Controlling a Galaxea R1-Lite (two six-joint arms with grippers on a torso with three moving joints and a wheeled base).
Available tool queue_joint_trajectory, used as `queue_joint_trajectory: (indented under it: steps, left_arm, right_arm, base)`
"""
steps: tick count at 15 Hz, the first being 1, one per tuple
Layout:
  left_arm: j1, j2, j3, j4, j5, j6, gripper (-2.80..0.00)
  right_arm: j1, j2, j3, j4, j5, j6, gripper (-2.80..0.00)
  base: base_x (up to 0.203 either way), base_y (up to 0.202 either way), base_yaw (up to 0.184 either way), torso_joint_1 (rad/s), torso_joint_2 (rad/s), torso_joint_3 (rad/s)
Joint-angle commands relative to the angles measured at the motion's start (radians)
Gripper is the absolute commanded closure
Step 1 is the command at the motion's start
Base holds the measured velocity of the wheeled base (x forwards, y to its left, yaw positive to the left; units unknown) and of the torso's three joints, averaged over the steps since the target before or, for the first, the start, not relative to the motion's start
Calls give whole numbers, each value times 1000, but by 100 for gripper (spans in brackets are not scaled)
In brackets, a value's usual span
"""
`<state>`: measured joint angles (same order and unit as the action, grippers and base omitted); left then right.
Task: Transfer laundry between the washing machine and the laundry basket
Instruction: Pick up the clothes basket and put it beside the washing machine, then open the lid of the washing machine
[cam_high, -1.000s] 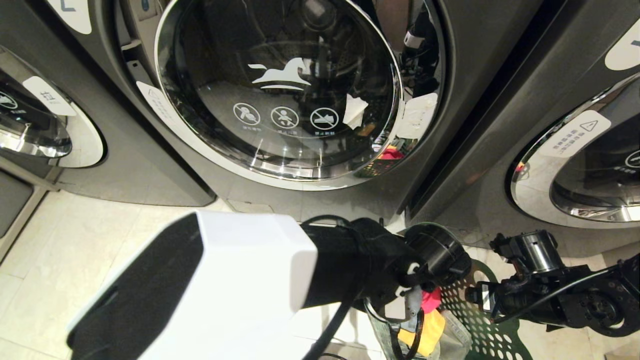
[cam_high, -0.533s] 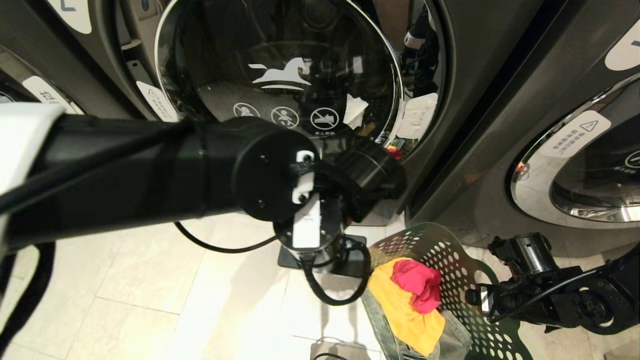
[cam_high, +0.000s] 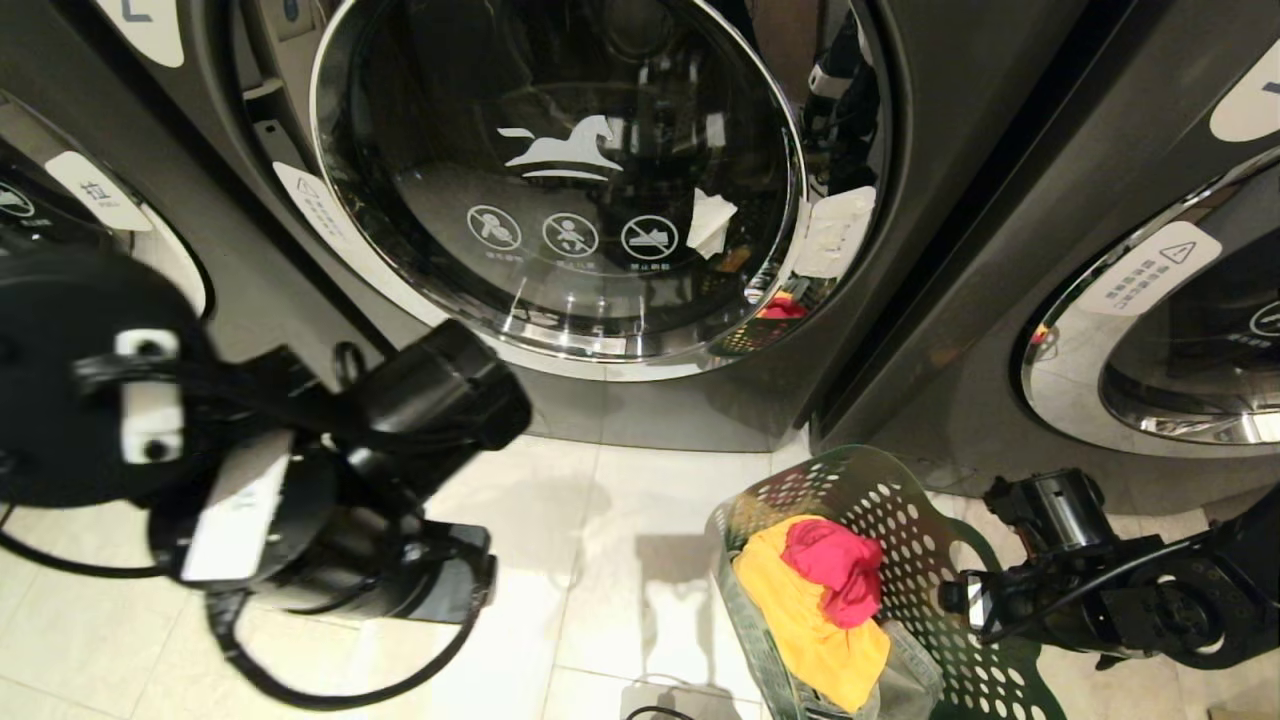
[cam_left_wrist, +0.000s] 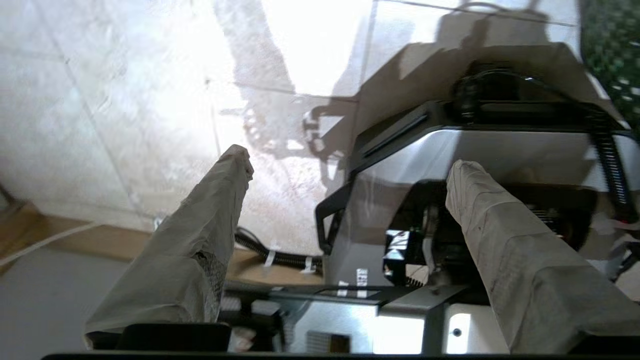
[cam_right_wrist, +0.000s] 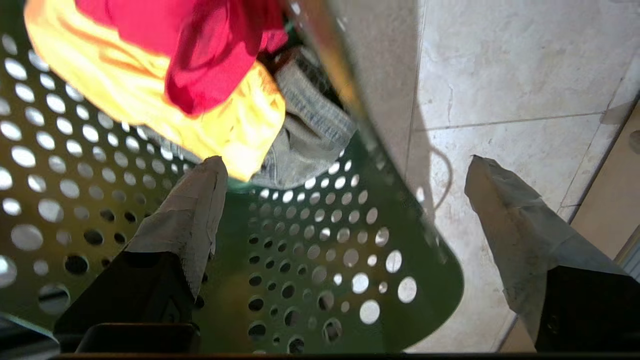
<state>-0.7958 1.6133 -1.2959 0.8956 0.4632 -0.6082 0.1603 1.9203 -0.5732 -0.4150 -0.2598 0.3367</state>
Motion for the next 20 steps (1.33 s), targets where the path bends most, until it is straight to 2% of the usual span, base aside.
queue_joint_trajectory:
  steps: [1,3,6,7,8,10,11,14,18,20]
  left_arm:
    - [100,-220,134,6,7,-2,-280]
    - [203,-375,245,7,7,2,-280]
    - [313,-565,420,8,2,6,-280]
    - [352,-602,468,7,-2,6,-280]
    - [362,-629,495,6,-14,6,-280]
    - [365,-643,526,0,-32,5,-280]
    - [365,-644,535,-8,-41,6,0]
    - [364,-630,542,-70,-101,25,0]
    - [379,-726,678,-109,-100,27,0]
    - [498,-763,748,-116,-82,37,0]
  right_arm:
    - [-17,17,-28,-4,0,2,-280]
    - [-21,31,-49,-14,5,1,-280]
    - [-19,74,-35,-130,10,-16,-280]
    - [-19,95,-31,-170,16,-45,-280]
    - [-20,106,-28,-212,28,-74,0]
    - [-20,108,-20,-233,79,-136,0]
    - [-19,109,-18,-234,86,-166,0]
    - [-19,103,-9,-234,88,-189,0]
    - [-14,95,24,-235,90,-203,0]
    - [-3,69,41,-235,88,-203,0]
  base:
    - [0,0,0,0,0,0]
    - [0,0,0,0,0,0]
    - [0,0,0,0,0,0]
    - [0,0,0,0,0,0]
    - [0,0,0,0,0,0]
    - [0,0,0,0,0,0]
    - [0,0,0,0,0,0]
    - [0,0,0,0,0,0]
    - [0,0,0,0,0,0]
    - [0,0,0,0,0,0]
